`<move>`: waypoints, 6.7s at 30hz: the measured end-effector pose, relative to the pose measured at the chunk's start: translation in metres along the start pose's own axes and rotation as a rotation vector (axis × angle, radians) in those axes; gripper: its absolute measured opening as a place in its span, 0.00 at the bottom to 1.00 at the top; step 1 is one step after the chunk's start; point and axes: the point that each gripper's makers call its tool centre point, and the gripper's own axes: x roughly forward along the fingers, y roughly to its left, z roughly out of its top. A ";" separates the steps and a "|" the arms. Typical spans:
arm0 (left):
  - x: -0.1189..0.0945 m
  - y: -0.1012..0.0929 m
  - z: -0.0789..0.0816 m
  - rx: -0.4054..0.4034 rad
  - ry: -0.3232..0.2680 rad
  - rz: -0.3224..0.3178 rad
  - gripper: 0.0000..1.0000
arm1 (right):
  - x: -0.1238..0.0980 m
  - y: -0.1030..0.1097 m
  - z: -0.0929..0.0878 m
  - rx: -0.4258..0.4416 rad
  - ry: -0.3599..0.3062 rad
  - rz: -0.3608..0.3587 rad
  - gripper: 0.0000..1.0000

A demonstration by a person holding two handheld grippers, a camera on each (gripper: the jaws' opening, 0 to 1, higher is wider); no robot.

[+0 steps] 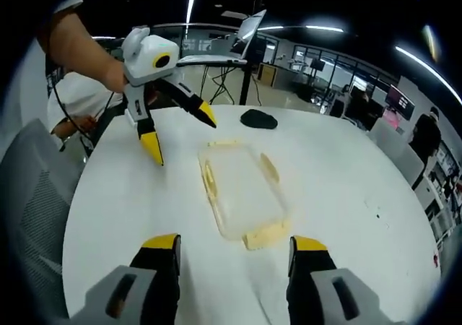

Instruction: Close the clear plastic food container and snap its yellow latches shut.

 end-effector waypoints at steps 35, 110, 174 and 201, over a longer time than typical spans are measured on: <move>0.023 0.037 -0.011 0.227 0.087 -0.112 0.66 | 0.027 -0.023 -0.010 -0.114 0.118 0.078 0.60; 0.034 0.054 -0.025 0.445 0.296 -0.431 0.37 | 0.056 -0.032 -0.026 -0.218 0.362 0.258 0.37; 0.016 0.044 0.030 0.467 0.370 -0.338 0.35 | -0.003 -0.045 -0.003 -0.238 0.343 0.211 0.34; 0.045 0.015 0.088 0.478 0.356 -0.307 0.35 | -0.059 -0.080 -0.031 -0.275 0.356 0.180 0.34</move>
